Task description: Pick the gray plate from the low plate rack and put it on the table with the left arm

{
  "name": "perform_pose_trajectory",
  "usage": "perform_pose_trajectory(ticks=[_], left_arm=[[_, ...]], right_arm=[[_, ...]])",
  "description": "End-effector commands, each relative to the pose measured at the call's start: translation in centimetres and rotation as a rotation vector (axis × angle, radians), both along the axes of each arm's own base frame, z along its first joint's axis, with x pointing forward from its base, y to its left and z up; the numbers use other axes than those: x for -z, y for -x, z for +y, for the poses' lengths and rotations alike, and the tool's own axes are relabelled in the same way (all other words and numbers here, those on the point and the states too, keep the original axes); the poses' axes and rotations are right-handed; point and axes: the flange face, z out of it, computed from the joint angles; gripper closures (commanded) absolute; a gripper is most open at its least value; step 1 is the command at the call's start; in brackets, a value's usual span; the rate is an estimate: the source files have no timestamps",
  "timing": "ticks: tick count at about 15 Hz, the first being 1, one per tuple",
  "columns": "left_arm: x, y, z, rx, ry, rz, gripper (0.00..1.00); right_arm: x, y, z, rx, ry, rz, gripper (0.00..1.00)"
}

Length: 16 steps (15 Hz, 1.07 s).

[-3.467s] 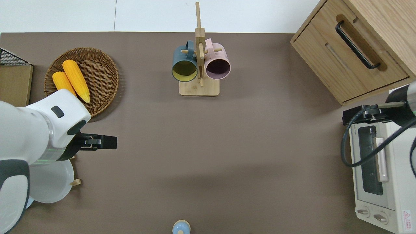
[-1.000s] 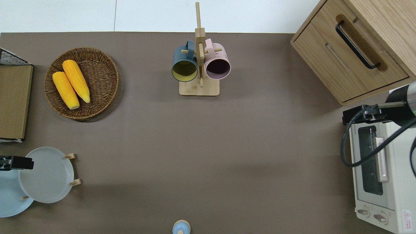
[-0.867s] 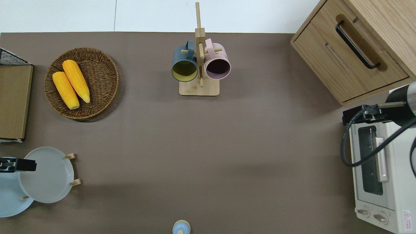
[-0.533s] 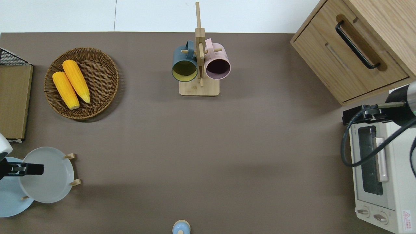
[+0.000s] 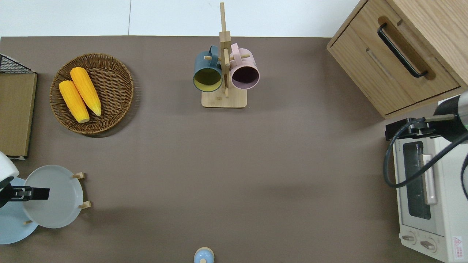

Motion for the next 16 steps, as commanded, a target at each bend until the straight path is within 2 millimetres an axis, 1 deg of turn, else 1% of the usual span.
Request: perform_pose_trajectory(ticks=[1, 5, 10, 11, 12, 13, 15, 16], left_arm=[[1.9, 1.3, 0.5, 0.009, -0.015, -0.031, 0.01], [3.5, 1.6, 0.6, 0.011, -0.012, -0.040, 0.01], [4.2, 1.6, 0.6, 0.014, -0.013, -0.045, 0.01], [4.3, 1.6, 0.6, 0.014, -0.012, -0.043, 0.03], [4.5, 1.6, 0.5, 0.015, -0.012, -0.043, 0.08], [4.5, 1.6, 0.5, 0.015, -0.012, -0.043, 0.27], [4.5, 1.6, 0.6, 0.012, -0.012, -0.042, 0.67], [4.5, 1.6, 0.7, 0.010, -0.012, -0.043, 0.82]], right_arm=[[-0.1, 0.0, 0.1, 0.003, -0.003, 0.003, 0.017], [-0.1, 0.0, 0.1, 0.003, -0.003, 0.003, 0.017], [-0.1, 0.0, 0.1, 0.003, -0.003, 0.003, 0.017], [-0.1, 0.0, 0.1, 0.003, -0.003, 0.003, 0.017], [-0.1, 0.0, 0.1, 0.003, -0.003, 0.003, 0.017], [-0.1, 0.0, 0.1, 0.003, -0.003, 0.003, 0.017], [-0.1, 0.0, 0.1, 0.003, -0.003, 0.003, 0.017], [-0.1, 0.0, 0.1, 0.003, -0.003, 0.003, 0.017]])
